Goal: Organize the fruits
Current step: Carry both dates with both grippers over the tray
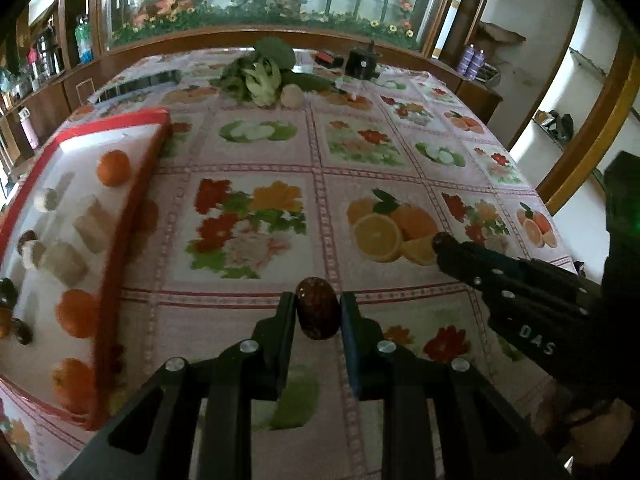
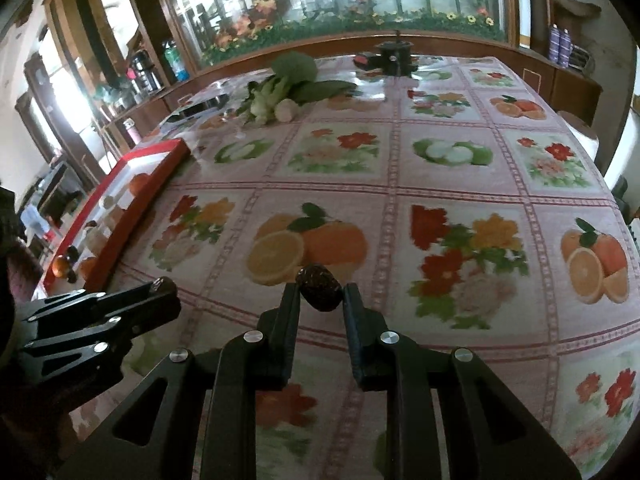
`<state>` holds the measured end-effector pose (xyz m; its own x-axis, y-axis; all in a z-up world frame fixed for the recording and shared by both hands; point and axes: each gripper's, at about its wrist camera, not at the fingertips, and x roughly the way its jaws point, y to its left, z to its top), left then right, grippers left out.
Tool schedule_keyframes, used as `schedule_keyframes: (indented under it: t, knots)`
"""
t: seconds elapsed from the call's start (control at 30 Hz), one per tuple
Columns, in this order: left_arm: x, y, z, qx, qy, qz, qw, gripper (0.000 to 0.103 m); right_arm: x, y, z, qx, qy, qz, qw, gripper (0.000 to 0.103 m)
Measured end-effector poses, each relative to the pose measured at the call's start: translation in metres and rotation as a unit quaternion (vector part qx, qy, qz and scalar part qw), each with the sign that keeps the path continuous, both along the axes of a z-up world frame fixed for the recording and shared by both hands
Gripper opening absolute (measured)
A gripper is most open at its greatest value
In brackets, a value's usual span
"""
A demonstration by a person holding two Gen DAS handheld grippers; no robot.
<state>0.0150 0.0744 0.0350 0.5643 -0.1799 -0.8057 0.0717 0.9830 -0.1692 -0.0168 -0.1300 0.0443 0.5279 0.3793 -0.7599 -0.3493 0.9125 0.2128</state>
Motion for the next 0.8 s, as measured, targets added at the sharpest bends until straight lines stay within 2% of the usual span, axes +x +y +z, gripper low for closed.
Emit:
schedule_keyframes:
  t: [0.37,0.8]
  knots:
    - [-0.016,0.07,0.015,-0.008,-0.021,0.047,0.9986,0.025,0.001,0.069,0.015,0.006,-0.011,0.034,0.999,0.022]
    - [-0.028,0.147,0.021,-0.01,-0.032,0.116,0.9927,0.025,0.002,0.165,0.043,0.016,-0.032,0.103,0.994,0.021]
